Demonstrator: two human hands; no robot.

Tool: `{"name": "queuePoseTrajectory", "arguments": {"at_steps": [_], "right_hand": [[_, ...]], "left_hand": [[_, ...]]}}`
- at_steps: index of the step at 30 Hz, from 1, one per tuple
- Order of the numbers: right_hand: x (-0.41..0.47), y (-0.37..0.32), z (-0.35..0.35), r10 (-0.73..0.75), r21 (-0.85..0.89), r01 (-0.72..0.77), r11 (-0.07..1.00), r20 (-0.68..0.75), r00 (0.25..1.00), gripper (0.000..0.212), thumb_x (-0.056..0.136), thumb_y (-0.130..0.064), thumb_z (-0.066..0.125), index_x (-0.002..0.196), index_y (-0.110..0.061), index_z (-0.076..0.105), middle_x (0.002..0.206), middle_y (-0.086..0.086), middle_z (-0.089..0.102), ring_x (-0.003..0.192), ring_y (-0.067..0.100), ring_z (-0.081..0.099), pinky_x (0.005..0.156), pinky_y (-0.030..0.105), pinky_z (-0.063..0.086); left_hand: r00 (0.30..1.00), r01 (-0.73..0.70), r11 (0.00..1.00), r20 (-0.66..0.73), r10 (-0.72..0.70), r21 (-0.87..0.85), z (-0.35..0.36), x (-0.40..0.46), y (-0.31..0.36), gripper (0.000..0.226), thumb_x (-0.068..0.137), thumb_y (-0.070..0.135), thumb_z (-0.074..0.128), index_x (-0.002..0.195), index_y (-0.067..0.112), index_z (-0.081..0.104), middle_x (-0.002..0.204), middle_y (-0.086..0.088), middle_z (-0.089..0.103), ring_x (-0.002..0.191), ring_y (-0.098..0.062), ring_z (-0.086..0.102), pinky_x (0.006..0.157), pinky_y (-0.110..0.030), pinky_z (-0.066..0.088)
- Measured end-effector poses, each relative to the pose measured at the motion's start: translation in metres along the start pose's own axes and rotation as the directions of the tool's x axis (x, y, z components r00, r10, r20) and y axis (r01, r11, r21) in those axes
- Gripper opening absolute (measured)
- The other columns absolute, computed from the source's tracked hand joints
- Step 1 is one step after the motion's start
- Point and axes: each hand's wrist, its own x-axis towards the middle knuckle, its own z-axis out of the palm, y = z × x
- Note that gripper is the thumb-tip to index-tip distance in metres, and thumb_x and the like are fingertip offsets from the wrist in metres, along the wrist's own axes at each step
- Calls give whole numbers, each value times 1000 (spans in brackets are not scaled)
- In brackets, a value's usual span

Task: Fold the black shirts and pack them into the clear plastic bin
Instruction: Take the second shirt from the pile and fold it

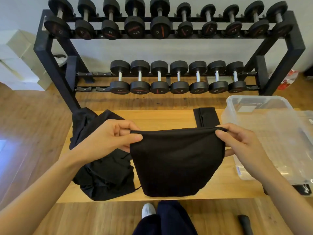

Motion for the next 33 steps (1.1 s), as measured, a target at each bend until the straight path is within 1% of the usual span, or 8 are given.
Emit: {"name": "queuePoseTrajectory", "arguments": {"at_steps": [3, 5, 9, 13, 16, 18, 21, 33], "right_hand": [[22, 22, 9, 94, -35, -93, 995, 45, 995, 17, 98, -14, 50, 100, -16, 67, 86, 1, 73, 83, 9, 70, 60, 25, 58], [43, 47, 19, 163, -97, -156, 983, 69, 984, 16, 99, -18, 50, 100, -17, 67, 87, 0, 73, 86, 10, 69, 63, 26, 58], [90, 100, 42, 247, -187, -232, 955, 62, 967, 15, 99, -20, 51, 96, -20, 65, 89, -2, 70, 90, 12, 67, 70, 29, 59], [135, 141, 54, 254, -314, -228, 922, 45, 966, 17, 100, -23, 50, 104, -18, 65, 97, -3, 68, 93, 10, 63, 79, 29, 55], [164, 157, 56, 233, -377, -195, 906, 60, 970, 21, 100, -21, 51, 108, -12, 68, 101, 1, 69, 96, 14, 62, 87, 37, 53], [183, 164, 58, 200, -420, -164, 893, 44, 979, 24, 99, -18, 52, 114, -8, 68, 107, 4, 68, 100, 15, 61, 88, 31, 50], [213, 172, 60, 179, -477, -161, 864, -7, 984, 29, 97, -19, 55, 120, -5, 66, 109, 6, 68, 100, 15, 59, 84, 24, 42], [284, 189, 65, 102, -557, -143, 818, -103, 989, 19, 95, -24, 60, 107, -11, 68, 87, -4, 62, 83, 14, 59, 74, 26, 45]], "left_hand": [[994, 100, 994, -29, -102, -44, -2, 22, -27, 17, 88, 17, 61, 99, 5, 66, 90, -20, 74, 89, -23, 73, 76, -26, 59], [983, 168, 985, -61, -170, -36, -3, 43, -54, 14, 91, 15, 60, 102, 8, 66, 87, -12, 76, 90, -19, 73, 80, -26, 58], [961, 242, 962, -166, -219, 130, -3, 91, -111, 14, 96, 20, 60, 106, 13, 66, 86, 1, 77, 89, -11, 72, 88, -33, 57], [931, 318, 923, -254, -261, 218, -6, 135, -149, 13, 96, 25, 60, 98, 15, 67, 85, -1, 75, 86, -20, 71, 90, -41, 55], [909, 347, 913, -315, -272, 214, -10, 163, -161, 11, 96, 24, 60, 100, 16, 67, 87, 0, 74, 81, -13, 68, 85, -30, 54], [896, 367, 907, -342, -284, 207, -15, 181, -167, 14, 96, 24, 60, 102, 14, 66, 95, -2, 73, 86, -11, 66, 85, -26, 52], [878, 375, 911, -383, -288, 173, -22, 205, -171, 12, 95, 20, 61, 99, 10, 67, 100, -4, 70, 98, -17, 64, 93, -33, 50], [816, 359, 897, -554, -167, 258, -42, 273, -174, 14, 91, 17, 67, 104, 14, 72, 90, 2, 64, 81, -6, 56, 61, -4, 38]]}}
